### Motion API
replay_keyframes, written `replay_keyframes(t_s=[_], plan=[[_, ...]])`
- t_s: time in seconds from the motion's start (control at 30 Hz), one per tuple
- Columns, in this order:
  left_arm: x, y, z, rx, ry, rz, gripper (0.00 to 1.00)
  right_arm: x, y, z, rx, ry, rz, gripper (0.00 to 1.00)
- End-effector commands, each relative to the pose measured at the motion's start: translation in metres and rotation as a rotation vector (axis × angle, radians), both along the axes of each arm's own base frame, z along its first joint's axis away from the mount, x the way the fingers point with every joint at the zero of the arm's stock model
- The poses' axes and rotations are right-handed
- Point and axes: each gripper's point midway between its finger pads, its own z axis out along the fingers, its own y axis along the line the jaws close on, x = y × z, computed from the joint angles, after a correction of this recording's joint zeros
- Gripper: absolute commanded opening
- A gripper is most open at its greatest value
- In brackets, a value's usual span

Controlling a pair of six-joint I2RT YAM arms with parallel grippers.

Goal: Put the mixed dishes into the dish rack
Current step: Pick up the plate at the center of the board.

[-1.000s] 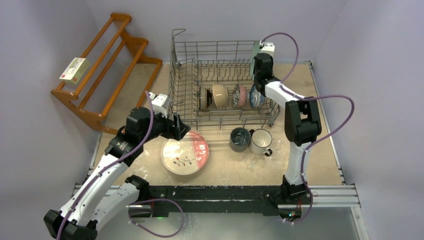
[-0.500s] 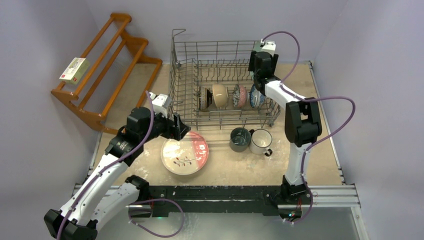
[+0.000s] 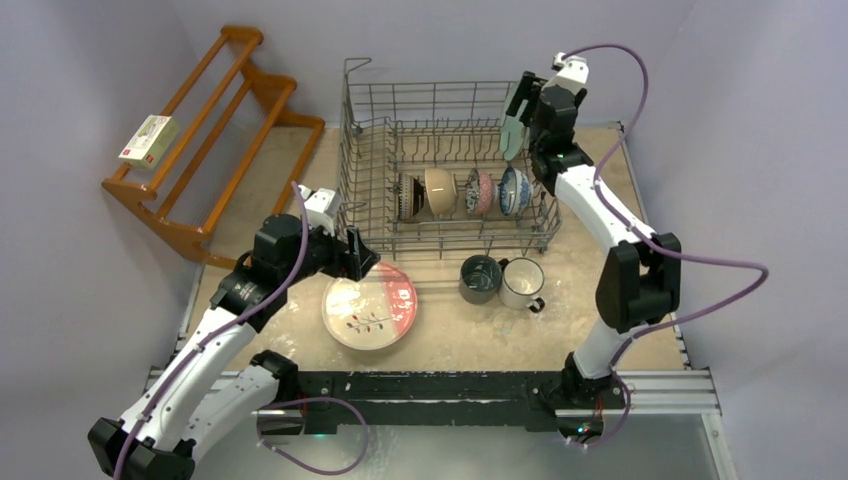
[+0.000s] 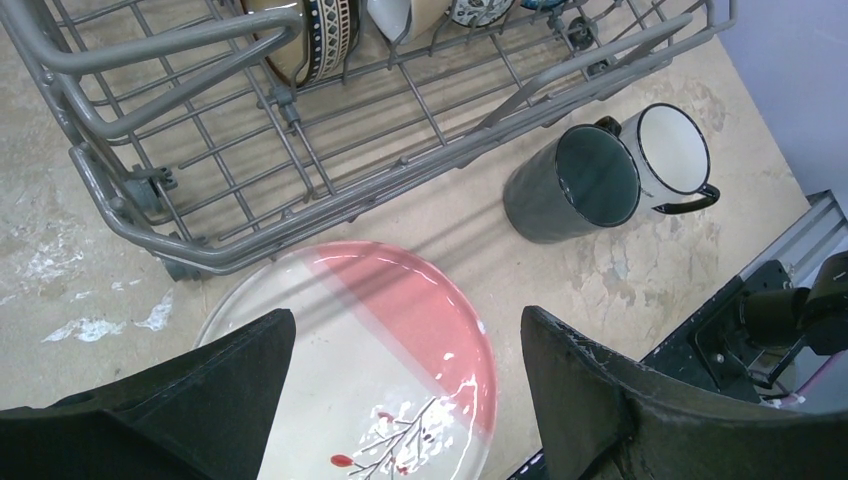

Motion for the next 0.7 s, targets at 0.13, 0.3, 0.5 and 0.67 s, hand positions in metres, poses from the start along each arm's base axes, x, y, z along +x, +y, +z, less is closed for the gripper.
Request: replay_keyframes(t_s=[0.13, 0.3, 0.5, 0.67], plan=[[0.006, 0.004, -0.001, 0.020, -0.011, 0.031, 0.82, -0.048, 0.048, 0.018, 0.155, -0.022, 0.258, 0.81], [0.009, 0.008, -0.005, 0.030, 0.003, 0.061, 0.81, -0.087, 0.070, 0.023, 0.181, -0.008, 0.383, 0.81], [0.014, 0.012, -0.015, 0.048, 0.052, 0.111, 0.81, -0.144, 0.094, 0.007, 0.228, 0.058, 0.549, 0.82], [0.014, 0.018, -0.024, 0.064, 0.136, 0.176, 0.79, -0.195, 0.119, 0.007, 0.225, 0.097, 0.681, 0.81]])
